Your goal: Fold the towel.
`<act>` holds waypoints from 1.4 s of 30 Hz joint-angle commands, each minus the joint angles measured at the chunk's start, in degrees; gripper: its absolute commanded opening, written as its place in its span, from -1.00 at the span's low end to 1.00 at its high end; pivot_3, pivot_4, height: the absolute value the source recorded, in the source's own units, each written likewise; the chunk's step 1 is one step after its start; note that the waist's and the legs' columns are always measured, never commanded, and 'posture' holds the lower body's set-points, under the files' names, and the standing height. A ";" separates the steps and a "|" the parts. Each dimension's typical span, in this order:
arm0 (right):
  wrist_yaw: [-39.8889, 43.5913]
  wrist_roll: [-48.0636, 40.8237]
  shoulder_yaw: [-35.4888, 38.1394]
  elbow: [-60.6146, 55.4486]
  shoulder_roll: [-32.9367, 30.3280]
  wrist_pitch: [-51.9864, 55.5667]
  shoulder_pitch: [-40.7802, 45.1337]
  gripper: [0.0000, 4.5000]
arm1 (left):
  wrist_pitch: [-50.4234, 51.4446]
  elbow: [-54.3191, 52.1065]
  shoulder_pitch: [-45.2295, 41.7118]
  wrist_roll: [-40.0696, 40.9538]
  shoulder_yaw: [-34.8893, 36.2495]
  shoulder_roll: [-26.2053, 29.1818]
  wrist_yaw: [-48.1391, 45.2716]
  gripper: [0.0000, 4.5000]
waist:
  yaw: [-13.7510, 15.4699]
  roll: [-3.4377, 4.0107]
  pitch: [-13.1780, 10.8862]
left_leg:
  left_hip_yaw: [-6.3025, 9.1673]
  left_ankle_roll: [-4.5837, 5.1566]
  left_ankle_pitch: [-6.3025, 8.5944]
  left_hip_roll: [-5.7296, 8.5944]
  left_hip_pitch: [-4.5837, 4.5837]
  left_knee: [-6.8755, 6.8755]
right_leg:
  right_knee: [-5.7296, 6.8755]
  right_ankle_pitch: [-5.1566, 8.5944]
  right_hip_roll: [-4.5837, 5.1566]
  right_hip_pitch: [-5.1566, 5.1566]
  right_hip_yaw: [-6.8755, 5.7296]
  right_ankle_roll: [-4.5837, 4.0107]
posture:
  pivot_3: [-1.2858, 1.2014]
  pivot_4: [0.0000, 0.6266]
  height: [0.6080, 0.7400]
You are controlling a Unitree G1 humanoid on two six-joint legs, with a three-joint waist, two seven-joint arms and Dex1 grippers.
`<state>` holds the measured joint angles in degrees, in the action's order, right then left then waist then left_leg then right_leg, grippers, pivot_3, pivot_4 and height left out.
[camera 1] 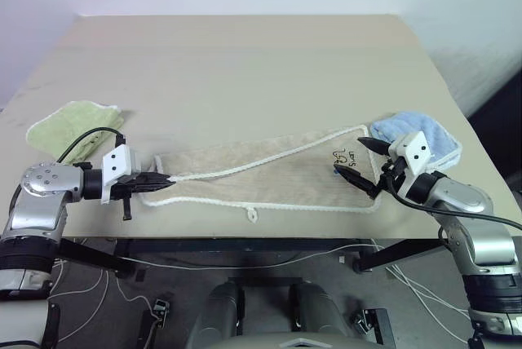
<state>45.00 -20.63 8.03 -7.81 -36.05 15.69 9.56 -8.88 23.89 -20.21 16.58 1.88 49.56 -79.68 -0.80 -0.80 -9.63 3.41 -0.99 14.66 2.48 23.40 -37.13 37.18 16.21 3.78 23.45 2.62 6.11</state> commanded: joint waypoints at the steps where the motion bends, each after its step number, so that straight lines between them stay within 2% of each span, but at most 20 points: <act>1: 0.47 0.20 0.20 0.04 -0.15 -1.40 1.27 1.00 | 1.78 -3.63 1.53 1.49 2.15 1.19 0.22 -0.97 | 0.03 0.00 0.00 | 0.00 0.00 0.00 0.00 0.00 0.00 | 0.00 0.00 -0.01 0.00 0.00 0.00 | 0.03 -0.52 1.00; 9: 0.85 0.48 -0.08 0.73 -0.18 -1.48 1.98 1.00 | 4.03 -7.58 3.77 0.55 1.37 0.99 1.39 -0.97 | 0.02 0.00 0.00 | 0.00 0.00 0.00 0.00 0.00 0.00 | 0.00 0.00 0.01 0.01 0.02 0.00 | 0.03 -0.52 1.00; 12: 0.83 0.53 -0.05 0.60 -0.17 -1.40 1.90 1.00 | 4.84 -8.25 3.62 0.34 1.17 0.80 2.00 -0.69 | 0.07 0.00 0.00 | 0.00 0.00 0.00 0.00 0.00 0.00 | 0.00 0.00 0.01 0.01 0.02 0.00 | 0.03 -0.52 1.00; 16: 0.65 0.49 0.11 0.03 -0.11 -1.19 1.44 1.00 | 3.71 -8.37 3.28 -0.98 0.79 0.64 3.15 -0.14 | 0.06 0.00 0.00 | 0.00 0.00 0.00 0.00 0.00 0.00 | 0.00 0.00 0.01 0.01 0.02 0.00 | 0.03 -0.52 1.00; 24: -0.05 0.32 0.31 -1.11 -0.07 -0.70 0.65 1.00 | 4.80 -7.85 1.55 0.05 1.18 -0.62 3.84 -0.14 | 0.12 0.00 0.00 | 0.00 0.00 0.00 0.00 0.00 0.00 | 0.00 0.00 0.01 0.01 0.02 0.00 | 0.03 -0.52 1.00; 27: -0.27 0.33 0.34 -1.31 -0.12 -0.56 0.48 1.00 | 7.00 -8.34 0.73 2.37 2.09 -1.12 3.17 -0.41 | 0.07 0.00 0.00 | -0.01 0.00 0.00 0.00 0.00 0.00 | 0.00 0.00 0.01 0.00 0.02 0.00 | 0.03 -0.52 1.00; 30: -0.44 0.33 0.33 -1.45 -0.13 -0.46 0.39 1.00 | 7.47 -8.71 0.65 2.65 2.17 -0.94 3.16 -0.83 | 0.03 0.00 0.00 | 0.00 0.00 0.00 0.00 0.00 0.00 | 0.00 0.00 0.00 0.01 0.02 0.00 | 0.03 -0.52 1.00; 34: -0.80 0.45 0.01 -1.60 0.07 -0.31 0.68 1.00 | 7.59 -9.17 1.10 2.27 1.69 -0.60 3.12 -0.83 | 0.03 0.00 0.00 | 0.00 0.00 0.00 0.00 0.00 0.00 | 0.00 0.00 0.00 0.01 0.02 0.00 | 0.03 -0.52 1.00; 37: -0.95 0.48 -0.09 -1.70 0.00 -0.29 0.85 1.00 | 7.71 -9.68 1.51 2.23 1.67 -0.60 3.30 -0.99 | 0.10 0.00 0.00 | 0.00 0.00 0.00 0.00 0.00 0.00 | 0.00 0.00 0.01 0.01 0.02 0.00 | 0.03 -0.52 1.00; 42: -0.20 1.16 0.00 -2.82 -1.92 -0.57 3.21 1.00 | 7.37 -9.07 1.46 1.75 3.32 0.13 5.50 -0.99 | 0.05 0.00 0.00 | 0.00 0.00 0.00 0.00 0.00 0.00 | 0.00 0.00 0.01 0.01 0.02 0.00 | 0.03 -0.52 1.00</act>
<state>44.40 -19.41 7.18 -7.67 -36.54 15.88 10.73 -1.45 15.59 -18.54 18.02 2.37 48.27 -75.07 -0.75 -0.79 -9.63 3.40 -1.00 14.66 2.48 23.40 -37.13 37.19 16.21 3.78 23.47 2.65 6.10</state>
